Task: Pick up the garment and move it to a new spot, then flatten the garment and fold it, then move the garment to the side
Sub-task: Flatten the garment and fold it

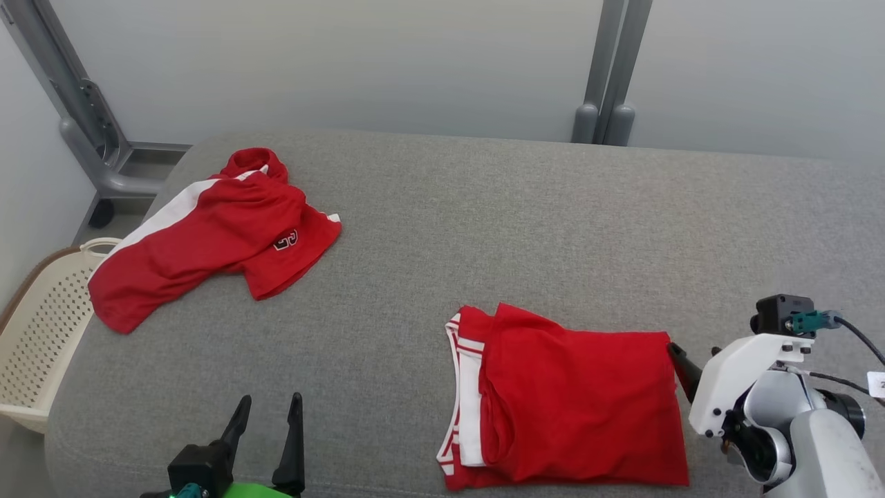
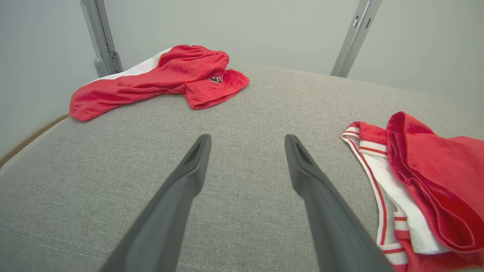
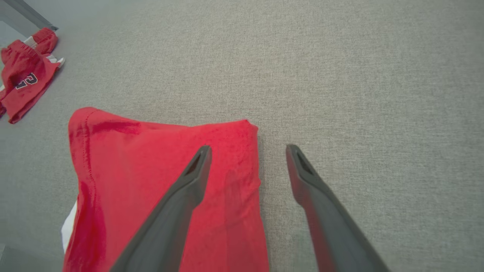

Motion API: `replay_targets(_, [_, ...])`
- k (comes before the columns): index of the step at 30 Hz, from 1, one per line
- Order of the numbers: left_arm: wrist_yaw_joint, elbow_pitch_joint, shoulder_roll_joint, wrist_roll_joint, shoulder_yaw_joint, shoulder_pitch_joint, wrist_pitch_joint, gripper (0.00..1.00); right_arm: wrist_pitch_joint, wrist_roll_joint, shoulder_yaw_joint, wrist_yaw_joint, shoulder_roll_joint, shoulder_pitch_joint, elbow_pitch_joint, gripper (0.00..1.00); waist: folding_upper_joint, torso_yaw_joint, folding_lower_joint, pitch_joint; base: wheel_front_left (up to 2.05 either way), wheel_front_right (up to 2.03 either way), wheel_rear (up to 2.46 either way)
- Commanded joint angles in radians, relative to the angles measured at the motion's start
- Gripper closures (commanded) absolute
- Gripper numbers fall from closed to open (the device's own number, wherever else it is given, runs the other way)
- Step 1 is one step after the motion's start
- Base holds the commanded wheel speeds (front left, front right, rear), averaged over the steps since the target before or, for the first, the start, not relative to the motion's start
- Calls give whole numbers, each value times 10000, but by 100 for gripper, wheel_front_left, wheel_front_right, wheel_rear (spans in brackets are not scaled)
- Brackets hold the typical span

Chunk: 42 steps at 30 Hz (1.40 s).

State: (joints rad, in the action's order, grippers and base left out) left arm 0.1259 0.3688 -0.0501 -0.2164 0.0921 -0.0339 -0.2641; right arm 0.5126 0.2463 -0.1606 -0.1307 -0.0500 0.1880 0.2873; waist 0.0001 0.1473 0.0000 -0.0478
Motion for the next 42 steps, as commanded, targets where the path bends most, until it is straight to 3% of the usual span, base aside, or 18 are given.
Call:
replay_targets(1, [-37, 13, -12, -30, -8, 156, -8, 0, 13, 111, 87, 1, -16, -161, -131, 0, -1, -25, 0, 22, 0, 0, 0])
replay_targets(11, [-18, 49, -12, -70, 117, 255, -8, 0, -350, 1150, 2292, 1, -22, -659, -129, 0, -1, 205, 0, 132, 0, 0, 0])
replay_targets(12, [-15, 62, -12, -103, 165, 275, -8, 0, -485, 1362, 2721, 1, -20, -563, 125, 59, -1, 297, 0, 162, 0, 0, 0])
replay_targets(14, [-20, 69, -12, -120, 218, 297, -8, 0, -623, 1501, 3117, 1, -23, -417, 409, 94, -1, 398, 0, 201, 0, 0, 0])
replay_targets(15, [-30, 57, -12, -153, 256, 317, -8, 0, -719, 1536, 3296, 1, -22, -327, 545, 100, -1, 450, 0, 232, 0, 0, 0])
replay_targets(27, [-135, 16, -12, -386, 553, 422, -8, 0, -1253, 1829, 4986, 1, -20, 506, 2141, 100, -1, 1026, 0, 480, 0, 0, 0])
replay_targets(42, [-219, 33, -12, -486, 745, 358, -8, 0, -1460, 2560, 6566, 1, -16, 1069, 2770, 100, -1, 1271, 0, 532, 0, 0, 0])
